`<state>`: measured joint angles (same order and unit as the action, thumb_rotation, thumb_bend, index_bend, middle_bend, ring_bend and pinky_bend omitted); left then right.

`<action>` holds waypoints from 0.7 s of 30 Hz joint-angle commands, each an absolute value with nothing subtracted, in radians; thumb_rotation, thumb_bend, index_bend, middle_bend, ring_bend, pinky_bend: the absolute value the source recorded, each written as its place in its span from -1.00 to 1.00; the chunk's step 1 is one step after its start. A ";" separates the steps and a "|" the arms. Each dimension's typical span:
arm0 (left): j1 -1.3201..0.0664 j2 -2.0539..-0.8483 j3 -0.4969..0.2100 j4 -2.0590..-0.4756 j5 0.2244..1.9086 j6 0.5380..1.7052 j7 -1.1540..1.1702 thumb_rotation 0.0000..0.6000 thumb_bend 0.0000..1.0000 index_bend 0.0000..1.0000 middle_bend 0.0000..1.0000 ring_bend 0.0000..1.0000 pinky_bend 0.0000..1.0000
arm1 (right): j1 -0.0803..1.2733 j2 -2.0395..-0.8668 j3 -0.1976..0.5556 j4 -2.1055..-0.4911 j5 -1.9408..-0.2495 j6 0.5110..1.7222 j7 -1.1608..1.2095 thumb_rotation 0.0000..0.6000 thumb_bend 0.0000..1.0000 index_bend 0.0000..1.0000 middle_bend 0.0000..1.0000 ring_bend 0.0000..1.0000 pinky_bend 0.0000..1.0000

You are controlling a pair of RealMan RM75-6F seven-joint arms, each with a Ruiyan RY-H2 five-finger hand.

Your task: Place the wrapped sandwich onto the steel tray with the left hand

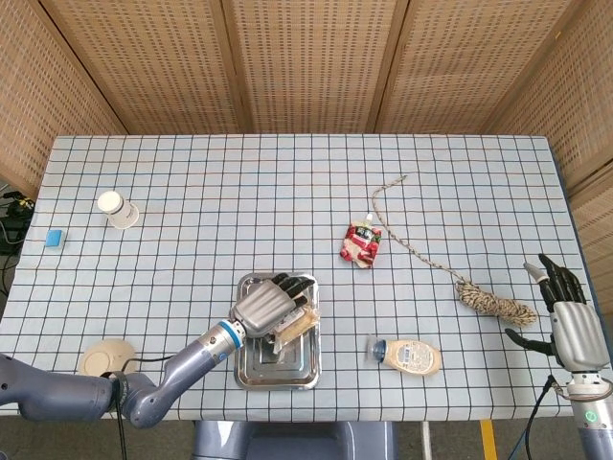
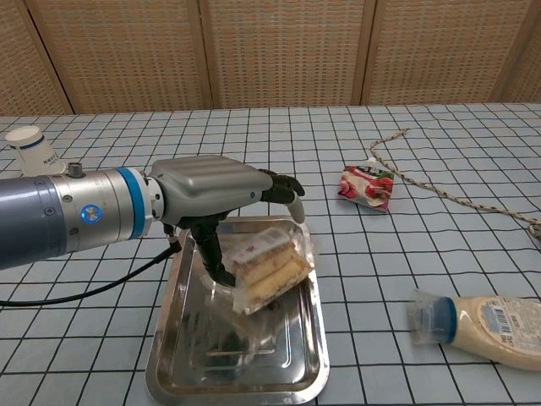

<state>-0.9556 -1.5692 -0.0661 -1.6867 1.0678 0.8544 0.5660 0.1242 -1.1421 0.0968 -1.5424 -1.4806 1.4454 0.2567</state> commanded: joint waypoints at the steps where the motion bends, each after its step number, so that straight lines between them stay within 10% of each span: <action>1: -0.951 -1.545 -0.063 -1.708 1.065 0.857 0.557 1.00 -0.91 -0.86 -1.00 -1.00 -1.00 | 0.124 -1.142 0.096 -1.545 -1.482 1.446 0.253 1.00 -0.89 -0.71 -1.00 -1.00 -1.00; 10: -0.893 -1.465 -0.053 -1.771 1.134 0.955 0.521 1.00 -0.92 -0.94 -1.00 -1.00 -1.00 | 0.125 -1.148 0.094 -1.546 -1.483 1.445 0.227 1.00 -0.89 -0.71 -1.00 -1.00 -1.00; 21: -0.501 -1.328 0.093 -1.724 1.338 1.530 0.534 1.00 -0.92 -1.00 -1.00 -1.00 -1.00 | 0.124 -1.162 0.075 -1.556 -1.476 1.422 0.135 1.00 -0.89 -0.83 -1.00 -1.00 -1.00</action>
<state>-0.6725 -1.3924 0.0156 -1.7629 1.2680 1.3444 0.5409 0.1247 -1.1590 0.0793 -1.5513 -1.4737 1.4238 0.1451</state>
